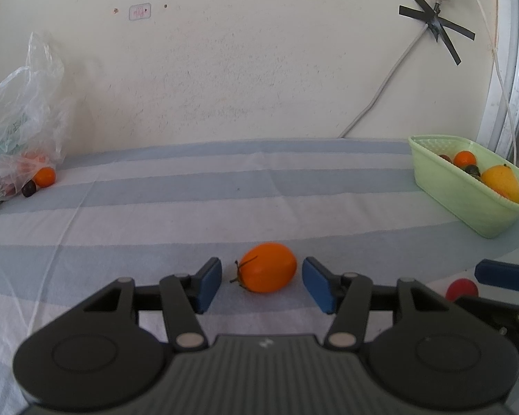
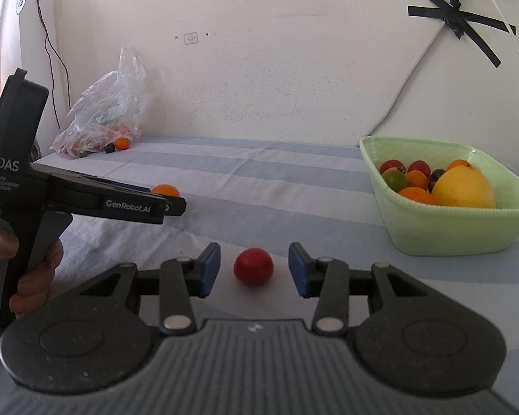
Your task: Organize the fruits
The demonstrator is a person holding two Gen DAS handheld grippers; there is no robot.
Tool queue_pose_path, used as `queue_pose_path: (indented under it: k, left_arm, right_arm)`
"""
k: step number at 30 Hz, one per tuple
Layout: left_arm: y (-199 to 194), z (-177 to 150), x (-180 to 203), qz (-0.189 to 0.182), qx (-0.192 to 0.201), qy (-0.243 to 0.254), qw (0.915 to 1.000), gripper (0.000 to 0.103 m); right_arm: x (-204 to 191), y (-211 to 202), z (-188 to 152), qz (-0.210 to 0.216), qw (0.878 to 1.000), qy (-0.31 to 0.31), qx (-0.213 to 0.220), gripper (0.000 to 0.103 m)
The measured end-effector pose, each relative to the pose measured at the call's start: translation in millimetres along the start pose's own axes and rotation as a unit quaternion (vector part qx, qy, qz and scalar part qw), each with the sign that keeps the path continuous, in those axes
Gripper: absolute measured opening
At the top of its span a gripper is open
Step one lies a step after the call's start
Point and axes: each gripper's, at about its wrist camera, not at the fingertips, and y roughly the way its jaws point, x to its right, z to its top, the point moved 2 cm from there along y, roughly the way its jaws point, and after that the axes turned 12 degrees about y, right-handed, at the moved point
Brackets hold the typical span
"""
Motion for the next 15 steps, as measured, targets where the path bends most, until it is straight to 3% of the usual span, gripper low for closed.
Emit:
queue_pose_path:
  k: [15]
  left_arm:
    - [-0.5, 0.0, 0.7, -0.001, -0.002, -0.001, 1.0, 0.055]
  right_arm:
    - [0.2, -0.3, 0.0, 0.001, 1.0, 0.0, 0.001, 0.046]
